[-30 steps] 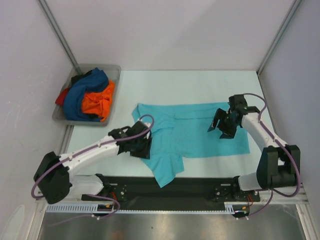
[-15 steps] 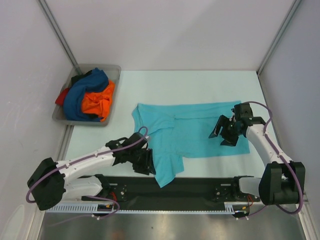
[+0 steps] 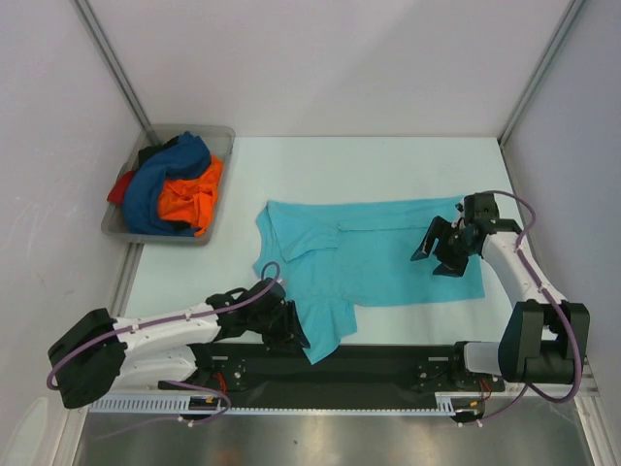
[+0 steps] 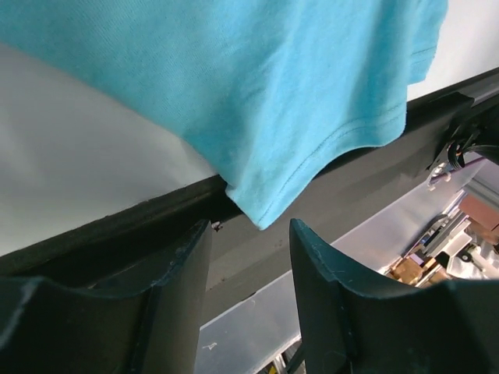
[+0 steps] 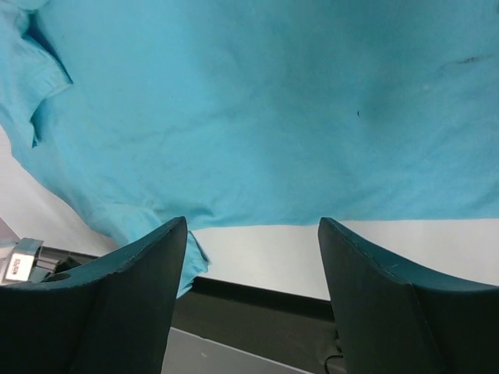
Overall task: Fold and stack the t-shirts
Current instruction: Fold the tshirt
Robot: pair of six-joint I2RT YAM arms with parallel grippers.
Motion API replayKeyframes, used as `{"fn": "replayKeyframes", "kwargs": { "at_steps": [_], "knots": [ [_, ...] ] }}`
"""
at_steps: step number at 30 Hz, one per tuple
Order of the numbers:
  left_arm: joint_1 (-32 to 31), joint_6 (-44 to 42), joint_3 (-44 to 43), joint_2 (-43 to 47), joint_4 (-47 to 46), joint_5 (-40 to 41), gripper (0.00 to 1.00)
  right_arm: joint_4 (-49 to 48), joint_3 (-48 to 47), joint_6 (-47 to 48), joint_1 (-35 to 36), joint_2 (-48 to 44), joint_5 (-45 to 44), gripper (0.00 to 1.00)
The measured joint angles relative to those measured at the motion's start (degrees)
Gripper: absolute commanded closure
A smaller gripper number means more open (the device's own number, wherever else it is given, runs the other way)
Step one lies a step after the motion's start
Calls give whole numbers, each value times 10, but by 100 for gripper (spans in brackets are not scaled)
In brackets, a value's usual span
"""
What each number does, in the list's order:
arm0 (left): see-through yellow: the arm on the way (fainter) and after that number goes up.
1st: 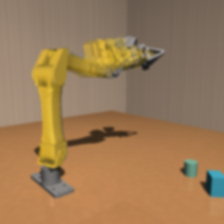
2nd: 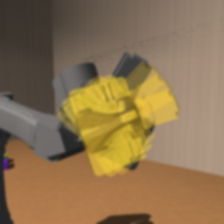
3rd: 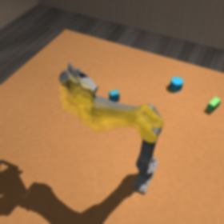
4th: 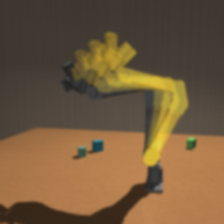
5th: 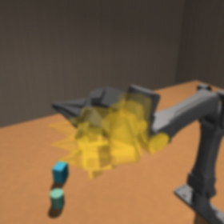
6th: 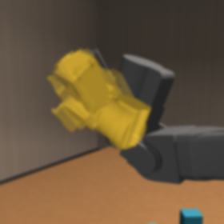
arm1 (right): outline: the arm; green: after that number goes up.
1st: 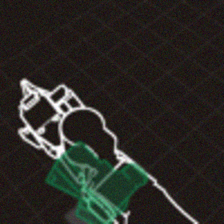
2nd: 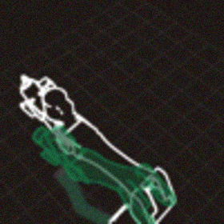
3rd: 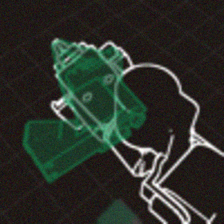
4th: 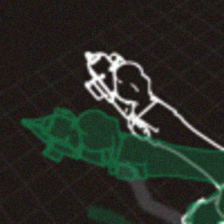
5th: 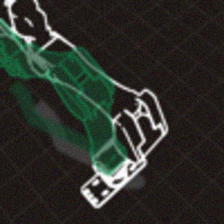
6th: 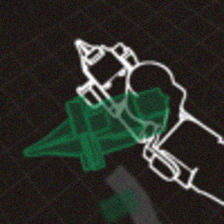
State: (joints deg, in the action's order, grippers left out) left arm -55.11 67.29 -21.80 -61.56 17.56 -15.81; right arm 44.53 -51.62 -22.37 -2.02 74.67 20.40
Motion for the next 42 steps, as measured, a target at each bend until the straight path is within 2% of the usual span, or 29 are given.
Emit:
{"fn": "replayKeyframes", "kwargs": {
  "at_steps": [2,17,19,20,21,22,29,36,40,42],
  "knots": [
    [-3,4,8,-8,-18,-1,55,0,-7,0,-1,0,1,26],
    [-5,30,45,-78,-122,-14,60,42,-13,-11,-17,-68,-7,27],
    [-6,33,46,-87,-130,-16,67,50,-13,-12,-26,-70,-9,27],
    [-6,34,46,-90,-134,-16,79,53,-13,-12,-32,-71,-12,27],
    [-6,36,45,-91,-136,-16,86,55,-13,-13,-39,-72,-16,27],
    [-7,34,45,-91,-136,-16,100,59,-13,-14,-47,-73,-22,28],
    [-7,-4,-5,-82,-95,-3,100,62,30,-33,-171,-109,-81,38],
    [-7,-59,-83,-67,-75,8,100,70,51,-102,-203,-111,-148,37],
    [5,-88,-108,-68,-66,-9,100,68,75,-156,-208,-111,-205,53],
    [31,-105,-117,-76,-61,-35,100,66,92,-181,-212,-111,-236,55]
  ]
}}
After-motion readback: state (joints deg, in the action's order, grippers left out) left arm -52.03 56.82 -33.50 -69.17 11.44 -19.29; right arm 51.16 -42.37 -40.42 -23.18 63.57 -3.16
